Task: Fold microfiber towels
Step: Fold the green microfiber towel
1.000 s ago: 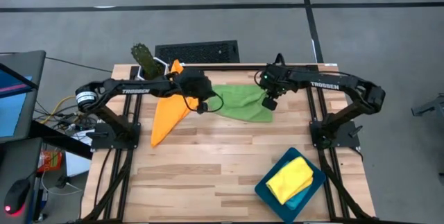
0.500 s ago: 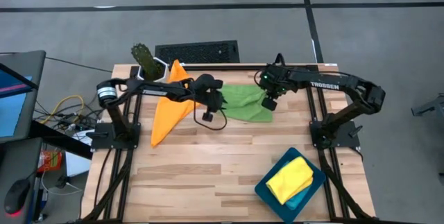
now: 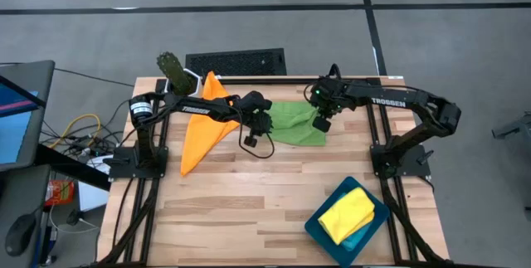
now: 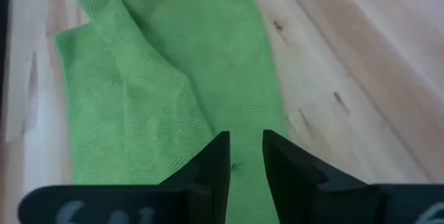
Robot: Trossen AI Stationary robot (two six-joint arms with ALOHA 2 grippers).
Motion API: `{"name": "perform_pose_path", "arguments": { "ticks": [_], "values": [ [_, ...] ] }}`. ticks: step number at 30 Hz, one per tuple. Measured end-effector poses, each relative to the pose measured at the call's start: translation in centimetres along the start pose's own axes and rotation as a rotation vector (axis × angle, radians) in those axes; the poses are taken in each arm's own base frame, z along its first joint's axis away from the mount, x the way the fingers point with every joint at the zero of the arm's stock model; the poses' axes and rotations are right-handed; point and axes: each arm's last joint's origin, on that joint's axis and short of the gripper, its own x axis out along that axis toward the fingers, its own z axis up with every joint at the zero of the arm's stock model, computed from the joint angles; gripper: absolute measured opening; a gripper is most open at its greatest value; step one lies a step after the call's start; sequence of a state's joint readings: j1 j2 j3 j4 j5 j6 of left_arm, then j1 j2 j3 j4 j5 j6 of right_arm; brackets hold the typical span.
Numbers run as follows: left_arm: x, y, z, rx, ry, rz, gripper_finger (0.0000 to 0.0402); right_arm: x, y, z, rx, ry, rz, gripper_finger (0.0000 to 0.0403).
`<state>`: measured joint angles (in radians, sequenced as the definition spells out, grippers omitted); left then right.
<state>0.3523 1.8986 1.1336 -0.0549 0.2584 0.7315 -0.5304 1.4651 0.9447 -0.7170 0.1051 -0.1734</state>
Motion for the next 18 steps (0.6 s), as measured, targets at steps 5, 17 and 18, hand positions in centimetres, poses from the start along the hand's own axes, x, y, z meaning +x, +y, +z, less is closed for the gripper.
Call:
{"name": "perform_pose_path", "arguments": {
  "ticks": [5, 17, 18],
  "values": [
    [0.5, -0.2, -0.5, 0.022, 0.015, -0.02, 0.0073, 0.0, 0.0, 0.0, 0.0, -0.002, 0.0, 0.0012],
    [0.9, 0.1, -0.9, 0.066, 0.037, 0.016, 0.0074, 0.0, 0.0, 0.1, -0.001, -0.008, -0.001, 0.0012],
    [0.9, 0.2, -1.0, 0.064, 0.035, 0.016, 0.0074, 0.0, 0.0, 0.1, -0.001, -0.008, -0.001, 0.0012]
  ]
}}
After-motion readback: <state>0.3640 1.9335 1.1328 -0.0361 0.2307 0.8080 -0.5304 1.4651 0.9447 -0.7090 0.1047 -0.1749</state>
